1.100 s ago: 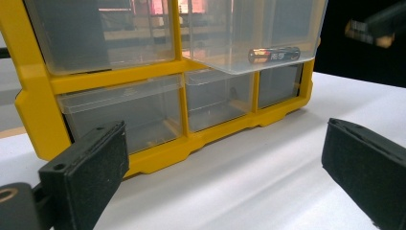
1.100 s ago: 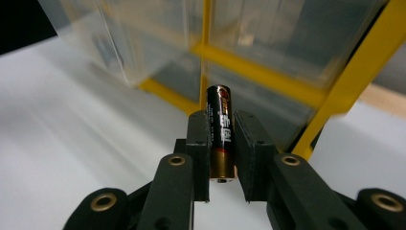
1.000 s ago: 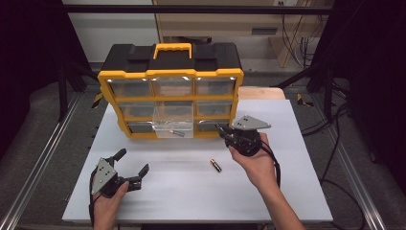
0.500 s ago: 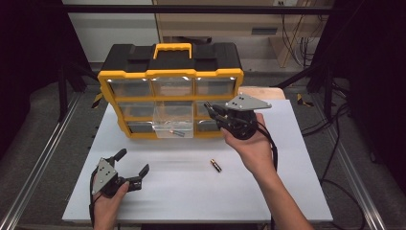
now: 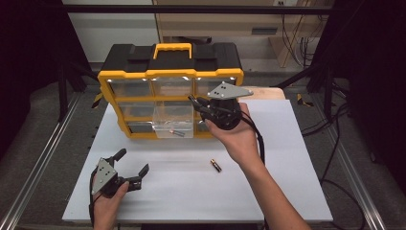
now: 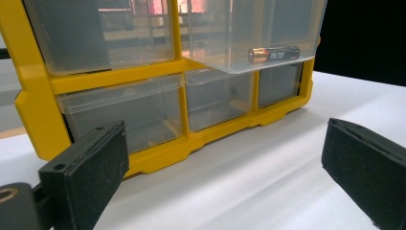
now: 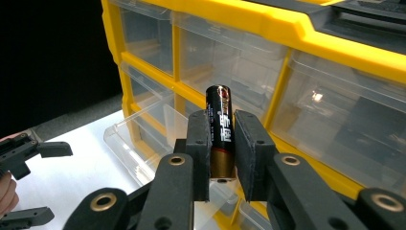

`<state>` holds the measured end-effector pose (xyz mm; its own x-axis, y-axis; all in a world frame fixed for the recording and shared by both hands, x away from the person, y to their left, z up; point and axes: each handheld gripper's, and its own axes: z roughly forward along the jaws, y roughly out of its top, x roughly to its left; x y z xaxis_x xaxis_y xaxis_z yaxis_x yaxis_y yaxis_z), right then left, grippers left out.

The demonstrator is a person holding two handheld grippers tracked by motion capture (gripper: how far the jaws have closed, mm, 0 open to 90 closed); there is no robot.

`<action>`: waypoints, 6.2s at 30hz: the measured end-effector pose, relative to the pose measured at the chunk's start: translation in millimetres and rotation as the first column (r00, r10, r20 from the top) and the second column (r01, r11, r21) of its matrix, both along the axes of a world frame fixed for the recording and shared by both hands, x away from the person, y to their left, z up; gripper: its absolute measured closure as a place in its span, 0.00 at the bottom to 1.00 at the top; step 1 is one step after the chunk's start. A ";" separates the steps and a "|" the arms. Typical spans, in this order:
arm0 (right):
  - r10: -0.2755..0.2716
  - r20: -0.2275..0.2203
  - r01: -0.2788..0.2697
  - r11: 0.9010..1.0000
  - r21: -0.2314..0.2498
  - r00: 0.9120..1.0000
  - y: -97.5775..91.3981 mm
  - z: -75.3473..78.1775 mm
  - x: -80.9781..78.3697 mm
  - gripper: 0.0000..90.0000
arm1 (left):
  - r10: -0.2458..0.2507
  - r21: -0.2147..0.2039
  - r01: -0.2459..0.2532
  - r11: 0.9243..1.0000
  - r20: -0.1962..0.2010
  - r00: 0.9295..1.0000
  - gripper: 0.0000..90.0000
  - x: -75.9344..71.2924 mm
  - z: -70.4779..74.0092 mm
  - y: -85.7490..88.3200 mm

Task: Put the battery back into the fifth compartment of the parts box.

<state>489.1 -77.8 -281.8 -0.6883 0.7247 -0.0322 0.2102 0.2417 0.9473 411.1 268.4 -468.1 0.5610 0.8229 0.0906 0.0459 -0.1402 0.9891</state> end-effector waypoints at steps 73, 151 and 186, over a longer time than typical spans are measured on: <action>-0.054 -0.030 0.053 0.997 -0.052 0.998 13.9 -8.4 -3.4 0.20 | 0.000 0.003 0.000 1.000 0.000 1.000 0.02 0.0 0.3 -0.4; -0.147 -0.436 0.022 0.960 -0.279 0.888 -32.1 -181.0 -25.7 0.34 | -0.002 0.012 0.002 1.000 0.002 1.000 0.02 -0.9 -0.1 -1.0; -0.148 -0.433 0.013 0.954 -0.300 0.889 -25.8 -205.0 -16.0 0.85 | -0.004 0.017 0.004 1.000 0.003 1.000 0.02 -0.4 -0.1 -1.4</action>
